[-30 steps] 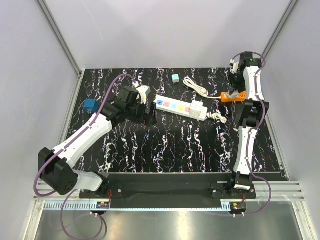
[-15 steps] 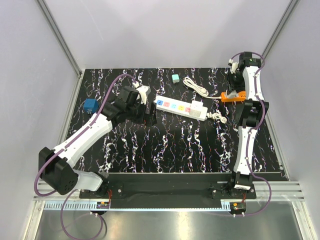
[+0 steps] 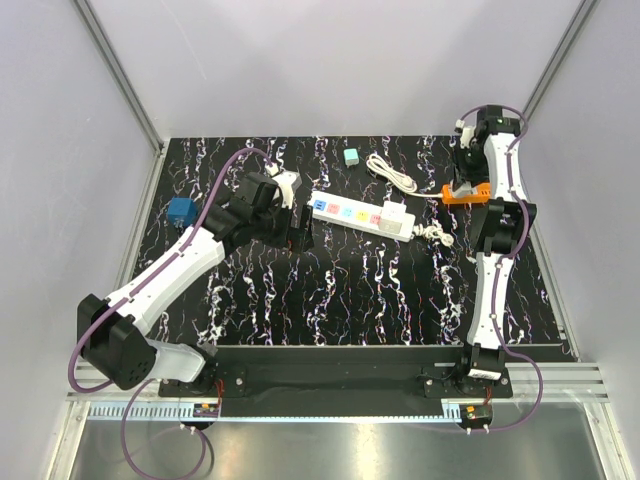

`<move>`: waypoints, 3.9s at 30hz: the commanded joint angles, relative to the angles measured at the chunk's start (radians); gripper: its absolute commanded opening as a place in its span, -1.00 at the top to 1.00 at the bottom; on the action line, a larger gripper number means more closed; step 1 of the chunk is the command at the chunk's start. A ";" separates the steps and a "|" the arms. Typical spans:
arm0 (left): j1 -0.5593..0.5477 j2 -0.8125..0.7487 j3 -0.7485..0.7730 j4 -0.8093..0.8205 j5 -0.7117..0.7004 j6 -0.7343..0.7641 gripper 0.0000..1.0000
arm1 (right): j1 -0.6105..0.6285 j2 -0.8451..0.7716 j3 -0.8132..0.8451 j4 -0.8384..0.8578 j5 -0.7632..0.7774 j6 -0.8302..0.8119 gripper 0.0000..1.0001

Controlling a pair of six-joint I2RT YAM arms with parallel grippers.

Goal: Insert the plug

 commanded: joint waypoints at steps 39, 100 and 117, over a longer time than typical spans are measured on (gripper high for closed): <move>-0.002 0.008 0.009 0.010 -0.004 0.007 -0.98 | 0.091 0.011 0.025 0.152 0.075 -0.093 -0.27; -0.001 -0.156 -0.018 0.056 -0.198 -0.020 -0.98 | 0.387 0.178 -0.024 1.134 -0.034 0.691 -0.34; 0.032 -0.157 -0.015 0.062 -0.141 -0.036 -0.98 | 0.414 0.232 -0.018 1.138 -0.025 0.754 -0.40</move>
